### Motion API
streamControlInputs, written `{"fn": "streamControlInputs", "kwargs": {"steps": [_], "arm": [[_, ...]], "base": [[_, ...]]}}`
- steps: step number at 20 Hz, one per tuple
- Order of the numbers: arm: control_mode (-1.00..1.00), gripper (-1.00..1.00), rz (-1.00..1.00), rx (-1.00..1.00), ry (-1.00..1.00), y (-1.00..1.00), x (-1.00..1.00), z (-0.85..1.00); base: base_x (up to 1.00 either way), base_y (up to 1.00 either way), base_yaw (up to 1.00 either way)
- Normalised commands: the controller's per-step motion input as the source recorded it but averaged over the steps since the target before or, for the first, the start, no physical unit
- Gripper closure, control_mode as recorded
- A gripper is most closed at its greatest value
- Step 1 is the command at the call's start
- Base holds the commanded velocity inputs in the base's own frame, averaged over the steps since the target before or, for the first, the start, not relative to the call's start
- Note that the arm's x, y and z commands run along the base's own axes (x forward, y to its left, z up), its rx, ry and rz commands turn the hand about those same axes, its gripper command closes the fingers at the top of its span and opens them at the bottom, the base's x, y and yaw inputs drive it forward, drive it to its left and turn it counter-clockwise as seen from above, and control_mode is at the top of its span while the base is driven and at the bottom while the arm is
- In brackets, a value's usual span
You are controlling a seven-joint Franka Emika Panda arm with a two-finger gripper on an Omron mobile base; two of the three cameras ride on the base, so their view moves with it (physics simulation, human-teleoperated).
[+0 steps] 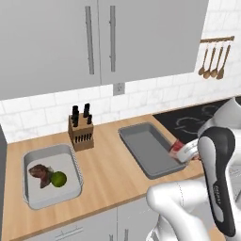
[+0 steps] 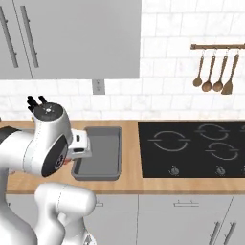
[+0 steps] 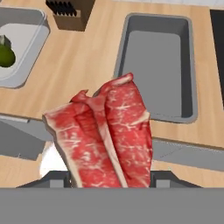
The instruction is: Place one lime and one steak in each tupperware on the nearby counter, to pack two identical lunches.
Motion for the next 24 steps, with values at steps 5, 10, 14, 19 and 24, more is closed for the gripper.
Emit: {"fn": "streamControlInputs", "kwargs": {"steps": [5,10,14,19,24], "arm": [[-1.00,1.00,0.00,0.00,0.00,0.00,1.00,-0.60],[-1.00,1.00,0.00,0.00,0.01,0.00,0.99,-0.49],[-1.00,1.00,0.00,0.00,0.00,0.00,0.98,-0.40],[-1.00,1.00,0.00,0.00,0.01,0.00,0.85,-0.56],[-1.00,1.00,0.00,0.00,0.00,0.00,0.66,-0.50]], "base": [[0.00,0.00,0.00],[0.00,0.00,0.00],[0.00,0.00,0.00],[0.00,0.00,0.00],[0.00,0.00,0.00]]}}
